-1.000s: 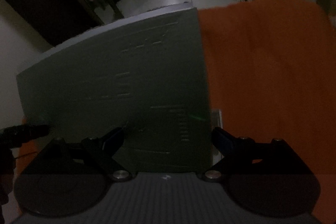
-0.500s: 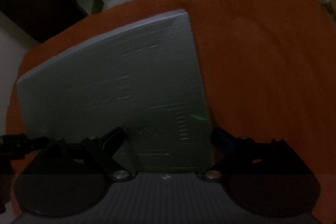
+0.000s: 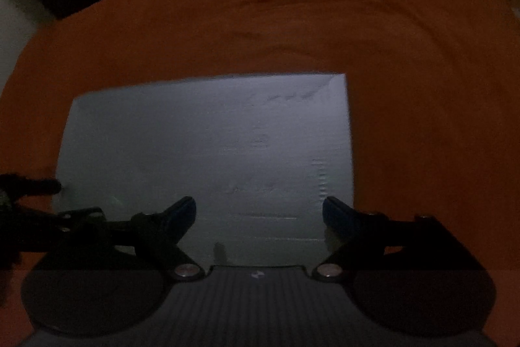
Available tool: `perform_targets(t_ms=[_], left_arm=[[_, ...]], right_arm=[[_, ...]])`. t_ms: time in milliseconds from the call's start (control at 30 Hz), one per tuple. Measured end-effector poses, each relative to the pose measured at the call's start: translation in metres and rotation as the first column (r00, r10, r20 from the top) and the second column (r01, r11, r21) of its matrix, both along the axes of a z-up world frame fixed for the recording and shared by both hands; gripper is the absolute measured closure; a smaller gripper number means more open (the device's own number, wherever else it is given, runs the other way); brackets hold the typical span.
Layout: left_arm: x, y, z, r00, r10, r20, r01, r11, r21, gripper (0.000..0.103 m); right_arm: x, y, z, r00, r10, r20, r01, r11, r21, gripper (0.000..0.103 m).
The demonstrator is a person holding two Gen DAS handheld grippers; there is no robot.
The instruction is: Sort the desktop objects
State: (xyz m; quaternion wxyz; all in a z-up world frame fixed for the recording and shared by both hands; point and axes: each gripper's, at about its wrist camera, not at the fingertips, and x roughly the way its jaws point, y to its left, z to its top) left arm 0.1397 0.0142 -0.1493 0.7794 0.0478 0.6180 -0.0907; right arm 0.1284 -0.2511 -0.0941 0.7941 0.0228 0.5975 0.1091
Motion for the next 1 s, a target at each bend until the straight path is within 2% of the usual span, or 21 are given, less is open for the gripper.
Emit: perform_targets(t_ms=[200, 300, 533, 667, 800, 900, 1000], left_arm=[[-0.005, -0.002, -0.007, 1.0, -0.017, 0.015, 0.017, 1.0, 0.01, 0.004], [-0.005, -0.005, -0.01, 0.999, -0.025, 0.022, 0.025, 0.999, 0.021, 0.001], [-0.023, -0.02, -0.013, 0.993, -0.057, 0.099, 0.049, 0.995, 0.086, 0.0], [-0.026, -0.022, -0.016, 0.989, -0.044, 0.141, 0.032, 0.996, 0.086, 0.0], [-0.035, -0.021, -0.017, 0.983, -0.031, 0.182, 0.016, 0.996, 0.084, 0.0], [-0.043, -0.018, -0.016, 0.976, -0.012, 0.219, -0.006, 0.997, 0.079, 0.0], [-0.051, -0.015, -0.012, 0.974, 0.036, 0.223, -0.058, 0.994, 0.09, 0.0]], right_arm=[[-0.008, -0.007, -0.012, 0.999, -0.002, -0.048, 0.001, 1.0, -0.009, 0.015], [-0.008, -0.008, -0.007, 0.999, 0.008, -0.048, -0.008, 1.0, -0.012, 0.015], [-0.002, -0.008, -0.024, 0.998, 0.025, -0.051, -0.028, 0.999, -0.047, 0.013], [-0.007, 0.003, -0.031, 0.999, 0.052, -0.018, -0.053, 0.994, -0.095, 0.002], [-0.021, 0.015, -0.036, 0.996, 0.074, 0.044, -0.066, 0.983, -0.169, 0.0], [-0.027, 0.012, -0.034, 0.995, 0.025, 0.094, -0.01, 0.988, -0.155, 0.0], [-0.035, 0.003, -0.03, 0.992, -0.039, 0.123, 0.053, 0.992, -0.113, 0.0]])
